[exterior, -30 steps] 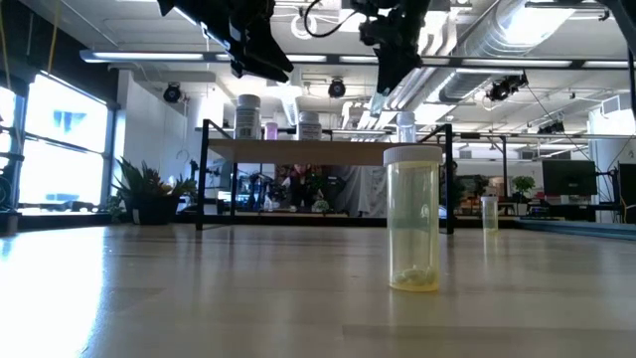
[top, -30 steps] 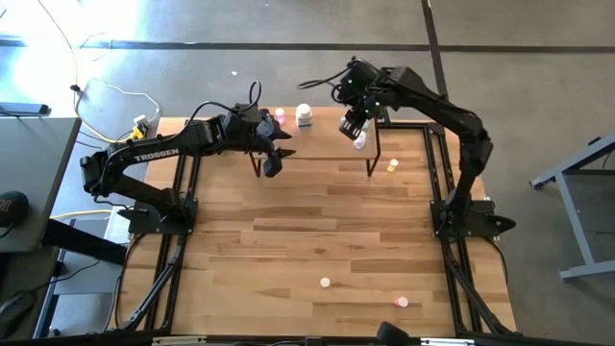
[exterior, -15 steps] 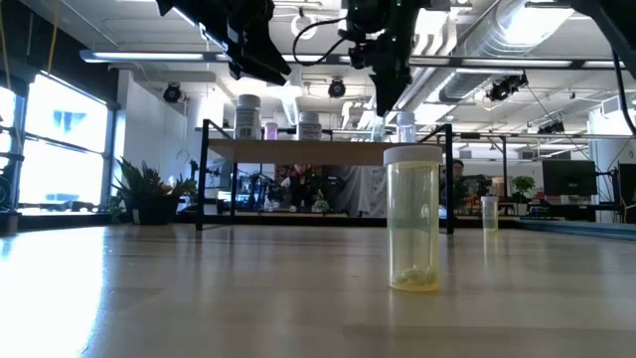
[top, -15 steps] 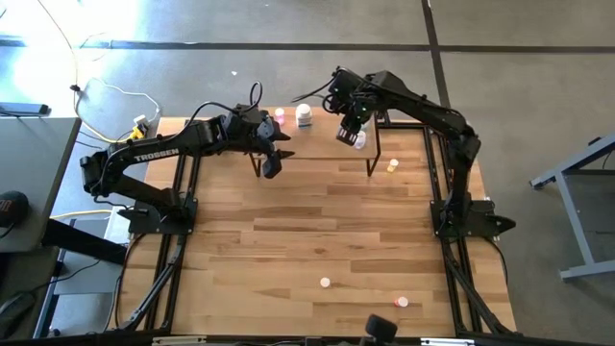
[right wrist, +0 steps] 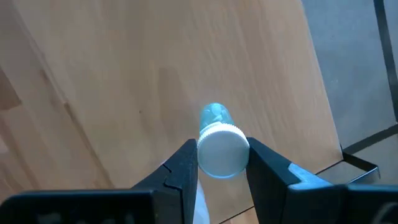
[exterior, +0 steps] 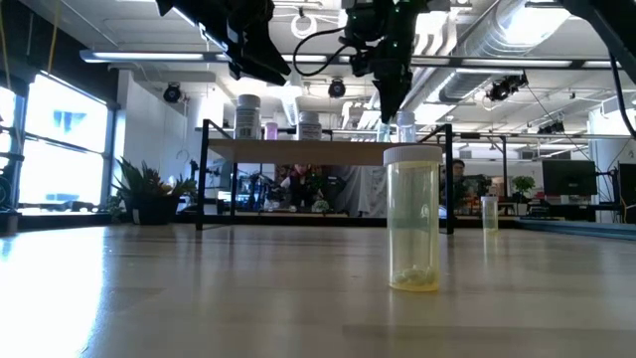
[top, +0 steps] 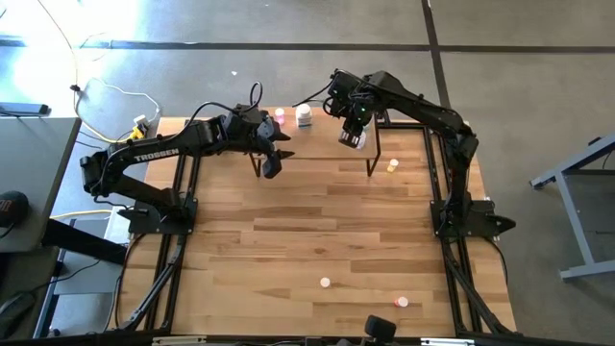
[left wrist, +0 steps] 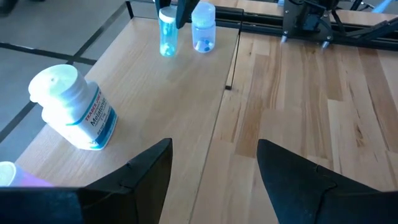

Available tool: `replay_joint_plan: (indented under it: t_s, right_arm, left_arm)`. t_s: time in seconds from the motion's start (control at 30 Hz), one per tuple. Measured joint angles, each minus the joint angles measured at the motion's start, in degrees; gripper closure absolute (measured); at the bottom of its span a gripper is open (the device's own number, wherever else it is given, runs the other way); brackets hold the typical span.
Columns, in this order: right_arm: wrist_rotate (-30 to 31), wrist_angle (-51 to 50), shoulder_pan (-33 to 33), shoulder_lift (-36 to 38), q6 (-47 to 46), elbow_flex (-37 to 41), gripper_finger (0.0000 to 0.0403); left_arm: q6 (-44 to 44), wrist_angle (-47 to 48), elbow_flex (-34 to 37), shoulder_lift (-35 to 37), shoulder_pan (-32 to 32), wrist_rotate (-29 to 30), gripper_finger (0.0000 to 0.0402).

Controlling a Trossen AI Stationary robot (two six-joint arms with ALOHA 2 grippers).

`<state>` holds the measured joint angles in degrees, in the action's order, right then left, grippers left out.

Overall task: Pick and place medicine bottles onto shelf by color
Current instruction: Put the blue pill bottle on the shelf

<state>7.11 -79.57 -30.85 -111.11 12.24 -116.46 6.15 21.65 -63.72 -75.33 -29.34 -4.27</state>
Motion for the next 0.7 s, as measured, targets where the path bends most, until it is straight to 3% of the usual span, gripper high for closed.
replay_joint_plan:
  t_s: [0.7]
  right_arm:
    - [0.11, -1.32, 0.13, -0.7, 0.25, 0.02, 0.0299]
  left_arm:
    - [-0.13, -0.02, 0.0, 0.0, 0.11, -0.02, 0.0179]
